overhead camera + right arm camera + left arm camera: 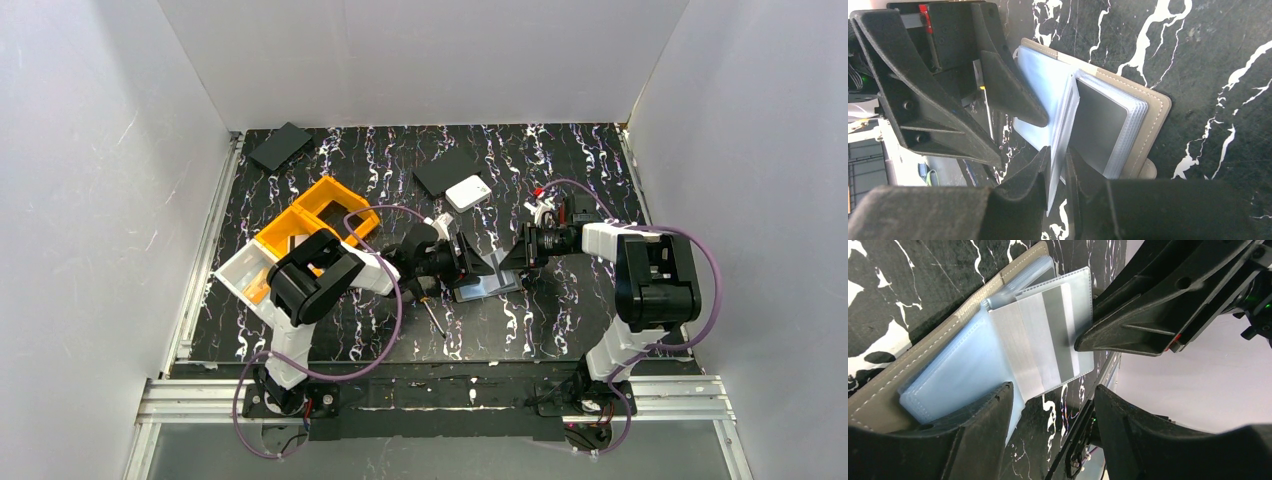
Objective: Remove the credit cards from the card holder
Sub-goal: Remove the credit card from the card holder.
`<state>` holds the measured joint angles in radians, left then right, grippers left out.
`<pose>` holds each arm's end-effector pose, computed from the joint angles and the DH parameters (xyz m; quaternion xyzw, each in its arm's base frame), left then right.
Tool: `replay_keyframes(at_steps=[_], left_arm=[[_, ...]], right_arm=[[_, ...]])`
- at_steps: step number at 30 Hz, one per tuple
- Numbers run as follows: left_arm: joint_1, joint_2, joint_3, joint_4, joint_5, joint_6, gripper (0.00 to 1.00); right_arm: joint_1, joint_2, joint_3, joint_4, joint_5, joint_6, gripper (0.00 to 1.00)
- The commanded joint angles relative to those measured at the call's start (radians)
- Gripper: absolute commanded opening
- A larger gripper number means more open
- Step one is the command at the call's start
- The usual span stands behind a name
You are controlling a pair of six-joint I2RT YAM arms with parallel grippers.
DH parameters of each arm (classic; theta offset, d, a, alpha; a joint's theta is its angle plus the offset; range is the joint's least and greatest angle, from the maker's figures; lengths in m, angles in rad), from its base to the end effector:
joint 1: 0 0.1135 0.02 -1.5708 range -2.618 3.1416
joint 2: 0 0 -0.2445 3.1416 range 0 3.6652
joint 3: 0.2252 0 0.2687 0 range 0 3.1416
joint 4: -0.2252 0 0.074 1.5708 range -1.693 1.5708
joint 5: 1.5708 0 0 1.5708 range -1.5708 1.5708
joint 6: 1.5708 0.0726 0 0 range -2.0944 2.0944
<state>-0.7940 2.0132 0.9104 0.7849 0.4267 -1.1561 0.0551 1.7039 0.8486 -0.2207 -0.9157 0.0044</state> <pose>0.2796 -0.3273 0.0840 -0.0205 0.8012 -0.5705 0.1795 0.3220 0.0754 0.0935 -0.1302 0.8667 0.4349 0.2068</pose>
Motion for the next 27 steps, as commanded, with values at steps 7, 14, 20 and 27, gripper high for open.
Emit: replay_keyframes(at_steps=[7,14,20,27], left_arm=[[0.006,-0.003,0.032,-0.015,0.008,0.018,0.58],[0.009,-0.031,0.008,-0.015,-0.002,0.033,0.58],[0.013,-0.071,-0.024,-0.015,-0.02,0.039,0.59],[0.028,-0.124,-0.097,0.064,-0.04,0.0,0.63]], right_arm=[[0.018,0.048,0.016,-0.004,-0.009,-0.001,0.18],[0.019,0.08,0.022,-0.007,-0.037,-0.001,0.16],[0.019,0.091,0.024,0.008,-0.093,0.021,0.01],[-0.005,0.066,-0.005,0.092,-0.179,0.107,0.01]])
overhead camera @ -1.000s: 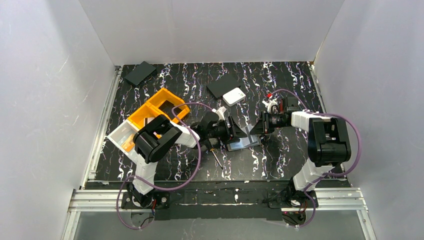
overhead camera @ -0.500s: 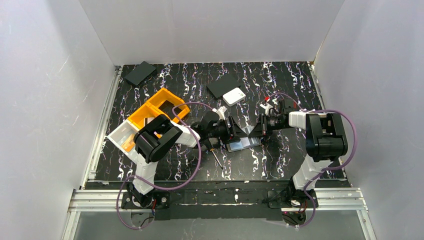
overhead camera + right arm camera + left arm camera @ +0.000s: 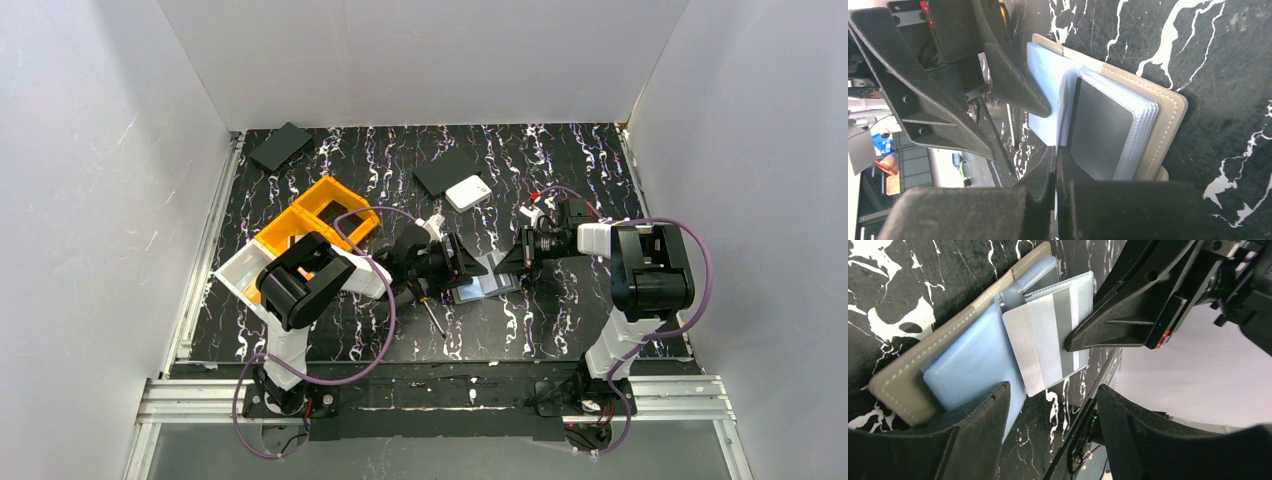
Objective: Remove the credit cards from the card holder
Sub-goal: Remove the credit card from the card holder.
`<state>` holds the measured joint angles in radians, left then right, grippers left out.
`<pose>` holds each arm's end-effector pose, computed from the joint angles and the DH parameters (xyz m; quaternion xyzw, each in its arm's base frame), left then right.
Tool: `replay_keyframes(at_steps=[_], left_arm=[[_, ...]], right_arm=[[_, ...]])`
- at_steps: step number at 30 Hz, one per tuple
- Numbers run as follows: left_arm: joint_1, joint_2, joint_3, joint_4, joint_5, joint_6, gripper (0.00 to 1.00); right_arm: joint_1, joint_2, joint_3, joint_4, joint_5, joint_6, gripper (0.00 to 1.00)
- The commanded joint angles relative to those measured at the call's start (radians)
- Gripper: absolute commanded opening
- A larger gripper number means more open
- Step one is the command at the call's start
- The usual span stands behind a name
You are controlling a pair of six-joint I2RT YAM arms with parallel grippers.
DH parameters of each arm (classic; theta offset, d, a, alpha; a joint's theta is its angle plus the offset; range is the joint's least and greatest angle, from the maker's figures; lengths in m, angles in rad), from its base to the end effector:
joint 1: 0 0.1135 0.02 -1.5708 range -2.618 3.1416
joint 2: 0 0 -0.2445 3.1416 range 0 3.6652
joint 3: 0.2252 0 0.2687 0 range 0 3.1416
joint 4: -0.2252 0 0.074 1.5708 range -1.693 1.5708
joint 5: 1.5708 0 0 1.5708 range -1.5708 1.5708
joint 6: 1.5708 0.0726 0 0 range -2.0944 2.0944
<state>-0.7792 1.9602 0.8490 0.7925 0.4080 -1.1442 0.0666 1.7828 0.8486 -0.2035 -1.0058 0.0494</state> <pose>0.2760 -0.3131 0.0875 -0.0273 0.8019 -0.5645 0.1936 0.3180 0.0827 0.0751 -0.1109 0.8548 0.4808 0.1607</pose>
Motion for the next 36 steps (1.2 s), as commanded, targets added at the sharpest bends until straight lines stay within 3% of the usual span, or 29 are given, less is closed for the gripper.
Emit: replay_keyframes(at_steps=[1,10,26,36], left_arm=[[0.014,-0.07,-0.038,0.078,-0.015,-0.025,0.63],[0.014,-0.065,-0.025,0.152,0.004,-0.075,0.63],[0.007,-0.081,-0.047,0.173,-0.033,-0.144,0.62],[0.0,-0.06,-0.048,0.257,-0.046,-0.197,0.54]], right_arm=[[-0.021,-0.016,-0.01,0.09,-0.103,0.077,0.01],[-0.044,-0.078,-0.056,0.236,-0.178,0.205,0.01],[-0.053,-0.12,-0.072,0.286,-0.211,0.247,0.01],[-0.054,-0.11,-0.078,0.315,-0.237,0.274,0.01]])
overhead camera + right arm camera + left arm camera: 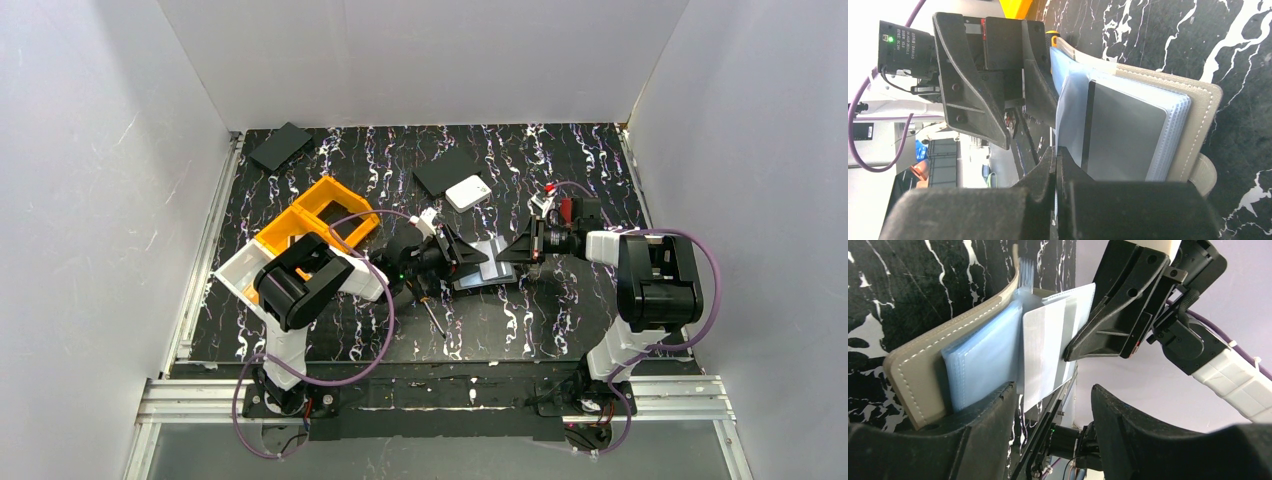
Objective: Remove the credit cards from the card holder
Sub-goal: Remove the credit card from the card holder.
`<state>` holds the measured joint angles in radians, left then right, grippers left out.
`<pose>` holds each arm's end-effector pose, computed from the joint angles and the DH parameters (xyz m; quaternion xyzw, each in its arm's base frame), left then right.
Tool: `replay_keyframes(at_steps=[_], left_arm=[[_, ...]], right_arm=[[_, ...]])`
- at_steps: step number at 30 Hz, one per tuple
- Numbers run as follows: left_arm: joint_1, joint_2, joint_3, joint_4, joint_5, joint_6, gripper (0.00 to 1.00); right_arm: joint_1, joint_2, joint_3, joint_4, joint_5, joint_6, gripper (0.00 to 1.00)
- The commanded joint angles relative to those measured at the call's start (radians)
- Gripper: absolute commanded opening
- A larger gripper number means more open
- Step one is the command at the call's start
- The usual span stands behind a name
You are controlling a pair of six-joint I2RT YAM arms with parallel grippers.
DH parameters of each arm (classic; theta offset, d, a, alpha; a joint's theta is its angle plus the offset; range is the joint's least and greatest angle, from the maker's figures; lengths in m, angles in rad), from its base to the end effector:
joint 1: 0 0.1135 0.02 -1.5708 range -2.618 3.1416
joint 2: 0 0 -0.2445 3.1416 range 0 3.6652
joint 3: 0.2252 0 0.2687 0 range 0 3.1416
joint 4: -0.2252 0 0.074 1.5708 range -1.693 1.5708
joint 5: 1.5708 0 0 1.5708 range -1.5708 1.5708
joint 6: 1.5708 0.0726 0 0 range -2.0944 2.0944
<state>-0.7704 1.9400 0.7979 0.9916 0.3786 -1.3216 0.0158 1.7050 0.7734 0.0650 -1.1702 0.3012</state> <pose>0.2766 -0.3059 0.1070 -0.0846 0.7500 -0.6256 0.1973 0.3223 0.0720 0.1034 -0.0772 0.8016 0.5573 0.2021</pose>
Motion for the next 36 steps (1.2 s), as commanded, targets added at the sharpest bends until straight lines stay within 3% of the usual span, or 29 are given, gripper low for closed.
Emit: replay_keyframes(at_steps=[1,11,20,22,31,36], left_arm=[[-0.01,-0.035,0.006,0.068,-0.014,-0.027,0.53],[-0.016,0.001,0.023,0.075,-0.023,-0.054,0.51],[-0.018,0.036,0.059,0.079,-0.023,-0.068,0.43],[-0.017,0.042,0.064,0.082,-0.023,-0.07,0.38],[-0.018,0.067,0.056,0.157,-0.019,-0.086,0.0],[-0.006,0.066,0.021,0.226,-0.009,-0.088,0.0]], right_arm=[[-0.004,-0.032,-0.003,0.048,-0.075,0.025,0.01],[-0.004,-0.034,-0.006,0.068,-0.097,0.04,0.01],[-0.004,-0.031,-0.006,0.077,-0.114,0.049,0.01],[-0.004,-0.031,-0.007,0.079,-0.117,0.049,0.01],[-0.004,-0.023,-0.006,0.079,-0.113,0.05,0.01],[-0.005,-0.023,-0.006,0.079,-0.105,0.052,0.01]])
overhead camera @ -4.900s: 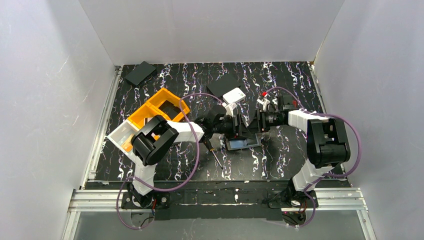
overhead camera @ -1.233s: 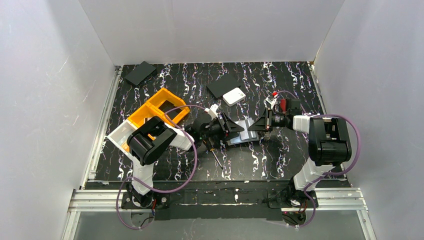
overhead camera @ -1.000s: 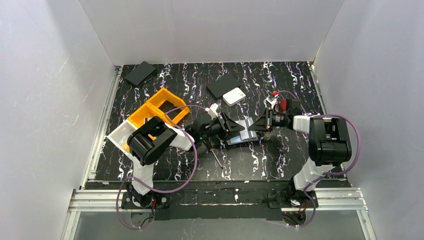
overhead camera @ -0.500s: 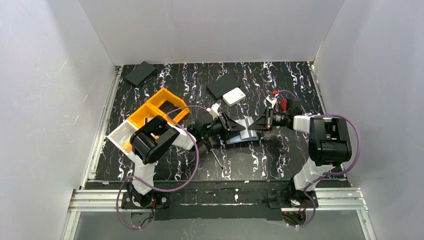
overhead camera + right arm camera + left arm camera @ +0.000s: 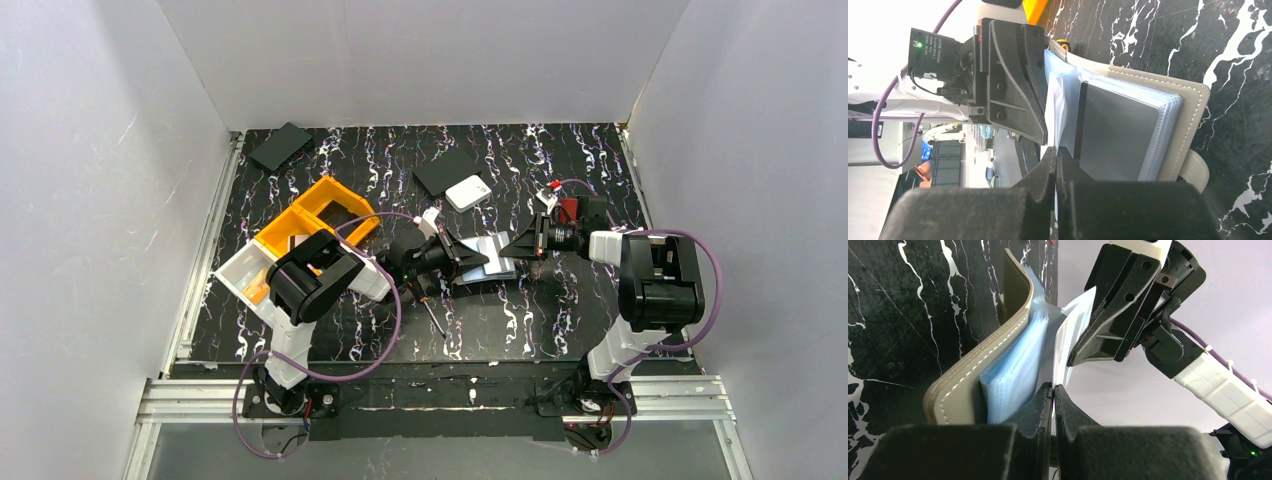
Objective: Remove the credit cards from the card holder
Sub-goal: Remove the credit card from the card holder.
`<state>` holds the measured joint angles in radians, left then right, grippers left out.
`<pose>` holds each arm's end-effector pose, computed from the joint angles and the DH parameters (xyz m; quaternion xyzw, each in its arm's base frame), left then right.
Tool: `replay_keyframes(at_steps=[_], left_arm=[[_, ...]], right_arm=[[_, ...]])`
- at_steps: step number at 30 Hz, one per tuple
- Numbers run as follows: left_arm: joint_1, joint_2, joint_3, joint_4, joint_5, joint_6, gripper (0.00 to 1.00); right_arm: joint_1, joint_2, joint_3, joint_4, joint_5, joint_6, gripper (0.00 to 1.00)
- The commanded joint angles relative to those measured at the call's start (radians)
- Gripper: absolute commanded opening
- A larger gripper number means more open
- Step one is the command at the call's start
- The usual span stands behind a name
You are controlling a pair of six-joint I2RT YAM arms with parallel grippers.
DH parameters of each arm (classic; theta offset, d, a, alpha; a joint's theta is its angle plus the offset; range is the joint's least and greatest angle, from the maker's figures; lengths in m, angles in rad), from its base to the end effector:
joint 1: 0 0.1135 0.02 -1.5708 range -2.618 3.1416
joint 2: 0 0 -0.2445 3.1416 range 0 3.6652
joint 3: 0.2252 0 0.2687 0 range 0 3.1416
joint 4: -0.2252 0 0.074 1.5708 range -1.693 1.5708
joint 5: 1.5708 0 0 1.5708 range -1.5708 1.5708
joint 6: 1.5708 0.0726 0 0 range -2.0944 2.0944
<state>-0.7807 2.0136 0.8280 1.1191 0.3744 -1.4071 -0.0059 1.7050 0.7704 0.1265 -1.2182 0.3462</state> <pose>0.2797 -0.3145 0.1048 -0.1001 0.7217 -0.6588 0.1874 0.3254 0.0662 0.1091 -0.0763 0.7868 0.5750 0.2109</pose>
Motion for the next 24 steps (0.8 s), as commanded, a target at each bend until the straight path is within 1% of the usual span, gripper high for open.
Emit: replay_keyframes(at_steps=[1,5,9,16,20,24], left_arm=[[0.009,-0.015,-0.021,0.103,-0.003,0.003,0.0],[0.027,-0.045,-0.068,0.104,0.006,0.032,0.0],[0.037,-0.045,-0.081,0.104,0.032,0.052,0.0],[0.053,-0.023,-0.099,0.11,0.062,0.059,0.0],[0.064,-0.022,-0.112,0.11,0.078,0.069,0.0],[0.073,-0.01,-0.114,0.11,0.095,0.07,0.0]], right_arm=[[0.017,-0.024,-0.004,0.018,-0.057,0.007,0.01],[0.017,-0.011,-0.005,0.017,-0.044,0.008,0.01],[0.017,0.003,-0.004,0.008,-0.022,0.003,0.01],[0.017,0.044,0.016,-0.073,0.015,-0.07,0.01],[0.017,0.075,0.03,-0.113,0.026,-0.11,0.05],[0.017,0.094,0.043,-0.161,0.04,-0.142,0.05]])
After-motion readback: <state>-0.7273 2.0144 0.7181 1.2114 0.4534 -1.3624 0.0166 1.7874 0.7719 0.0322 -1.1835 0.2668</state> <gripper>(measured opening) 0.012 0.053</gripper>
